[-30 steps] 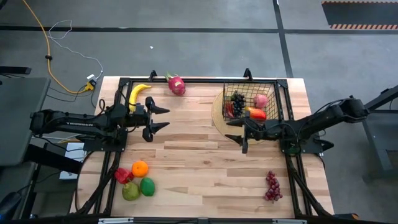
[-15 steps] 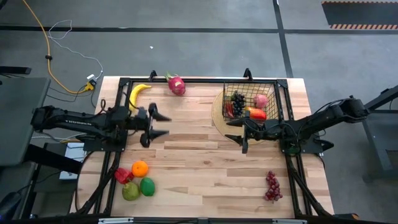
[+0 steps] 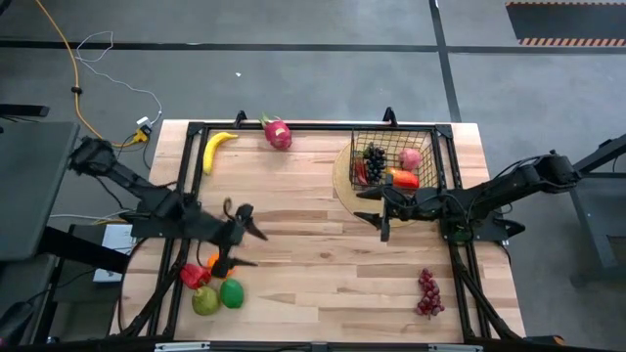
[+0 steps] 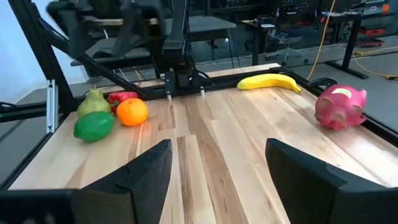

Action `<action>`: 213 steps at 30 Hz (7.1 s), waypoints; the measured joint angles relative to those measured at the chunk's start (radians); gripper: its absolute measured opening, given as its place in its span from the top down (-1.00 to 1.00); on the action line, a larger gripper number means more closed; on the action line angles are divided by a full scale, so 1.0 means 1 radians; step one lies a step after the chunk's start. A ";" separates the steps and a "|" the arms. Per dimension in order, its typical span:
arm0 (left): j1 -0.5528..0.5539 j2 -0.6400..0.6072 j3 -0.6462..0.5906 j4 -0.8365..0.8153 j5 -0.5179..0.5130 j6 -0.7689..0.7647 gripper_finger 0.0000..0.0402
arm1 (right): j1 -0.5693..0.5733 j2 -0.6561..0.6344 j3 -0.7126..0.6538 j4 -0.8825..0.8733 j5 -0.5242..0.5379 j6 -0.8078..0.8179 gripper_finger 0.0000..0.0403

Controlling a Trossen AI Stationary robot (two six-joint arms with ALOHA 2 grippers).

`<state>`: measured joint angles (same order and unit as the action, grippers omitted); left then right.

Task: Build produce basket
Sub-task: Put the lime into the wire basket

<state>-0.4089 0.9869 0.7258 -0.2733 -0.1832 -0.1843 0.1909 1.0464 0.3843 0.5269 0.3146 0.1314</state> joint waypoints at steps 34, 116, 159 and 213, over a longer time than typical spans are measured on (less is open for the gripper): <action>-0.301 0.585 0.202 -0.417 0.167 -0.069 -0.80 | 0.000 0.000 0.001 -0.058 0.013 0.002 -0.24; 0.549 0.540 -0.008 0.957 0.119 0.322 -0.42 | -0.094 0.250 0.228 0.232 -0.117 -0.200 -0.24; 0.553 0.618 0.094 0.955 0.145 0.528 -0.42 | -0.099 0.282 0.241 0.142 -0.061 -0.515 -0.24; 0.521 0.567 0.096 0.831 0.042 0.562 -0.42 | -0.078 0.266 0.445 -0.234 -0.052 -0.280 -0.88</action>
<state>0.1117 1.5539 0.8215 0.5576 -0.1409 0.3779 0.1131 1.3128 0.8291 0.2927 0.2623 -0.1489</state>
